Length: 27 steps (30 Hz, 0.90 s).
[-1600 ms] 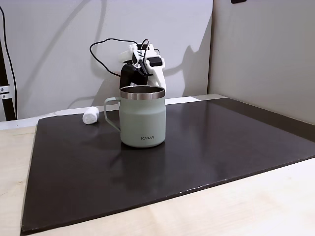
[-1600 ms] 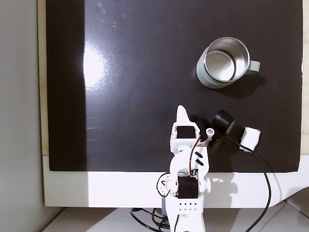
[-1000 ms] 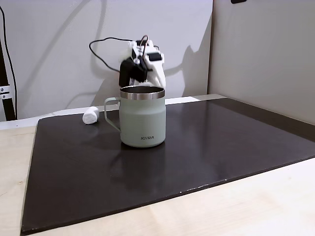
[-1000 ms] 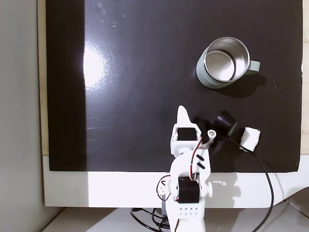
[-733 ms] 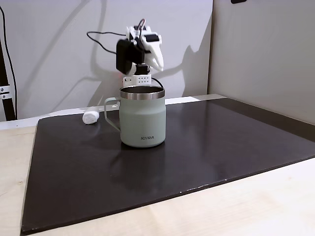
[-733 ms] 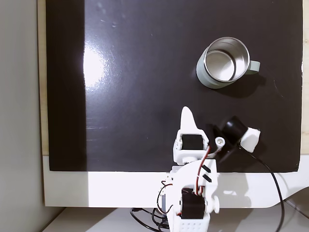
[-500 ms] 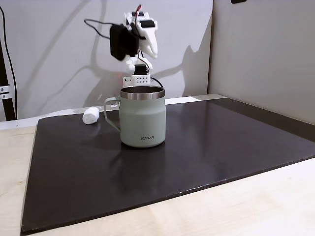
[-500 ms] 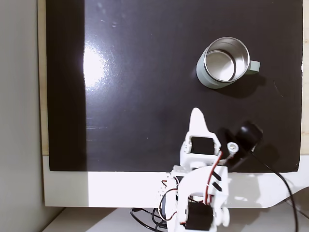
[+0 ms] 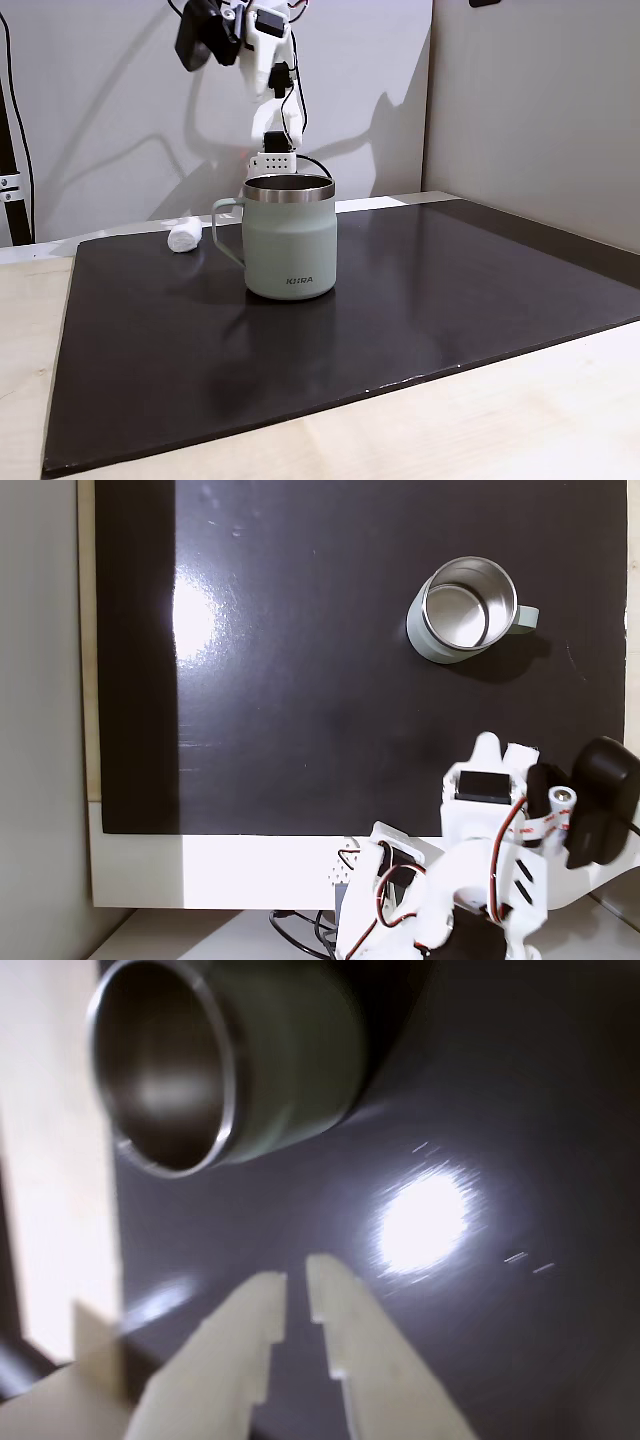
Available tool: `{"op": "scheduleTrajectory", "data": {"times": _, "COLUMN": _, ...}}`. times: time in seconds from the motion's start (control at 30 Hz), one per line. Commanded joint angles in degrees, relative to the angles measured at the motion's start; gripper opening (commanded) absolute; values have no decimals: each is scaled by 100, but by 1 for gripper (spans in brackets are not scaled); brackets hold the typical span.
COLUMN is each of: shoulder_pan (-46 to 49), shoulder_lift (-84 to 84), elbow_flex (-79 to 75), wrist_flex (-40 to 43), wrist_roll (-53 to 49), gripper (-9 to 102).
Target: Grasp a gauze and put it in the cup.
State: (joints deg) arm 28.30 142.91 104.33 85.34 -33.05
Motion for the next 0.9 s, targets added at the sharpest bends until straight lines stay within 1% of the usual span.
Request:
{"op": "scheduleTrajectory", "data": {"times": 0.0, "shoulder_pan": 466, "shoulder_lift": -79, "elbow_flex": -378, "wrist_flex": 264, "wrist_roll": -1143, "gripper": 4}}
{"op": "scheduleTrajectory", "data": {"times": 0.17, "shoulder_pan": 1213, "shoulder_lift": -712, "elbow_flex": -712, "wrist_flex": 642, "wrist_roll": -2593, "gripper": 9}}
{"op": "scheduleTrajectory", "data": {"times": 0.37, "shoulder_pan": 2074, "shoulder_lift": -2250, "elbow_flex": -1767, "wrist_flex": 1336, "wrist_roll": -4069, "gripper": 18}}
{"op": "scheduleTrajectory", "data": {"times": 0.47, "shoulder_pan": 2443, "shoulder_lift": -2672, "elbow_flex": -1881, "wrist_flex": 1354, "wrist_roll": -4729, "gripper": 23}}
{"op": "scheduleTrajectory", "data": {"times": 0.6, "shoulder_pan": 2786, "shoulder_lift": -2971, "elbow_flex": -1854, "wrist_flex": 1371, "wrist_roll": -5440, "gripper": 28}}
{"op": "scheduleTrajectory", "data": {"times": 0.73, "shoulder_pan": 3076, "shoulder_lift": -3199, "elbow_flex": -1705, "wrist_flex": 1389, "wrist_roll": -6249, "gripper": 31}}
{"op": "scheduleTrajectory", "data": {"times": 0.87, "shoulder_pan": 3173, "shoulder_lift": -3674, "elbow_flex": -1758, "wrist_flex": 1389, "wrist_roll": -6601, "gripper": 31}}
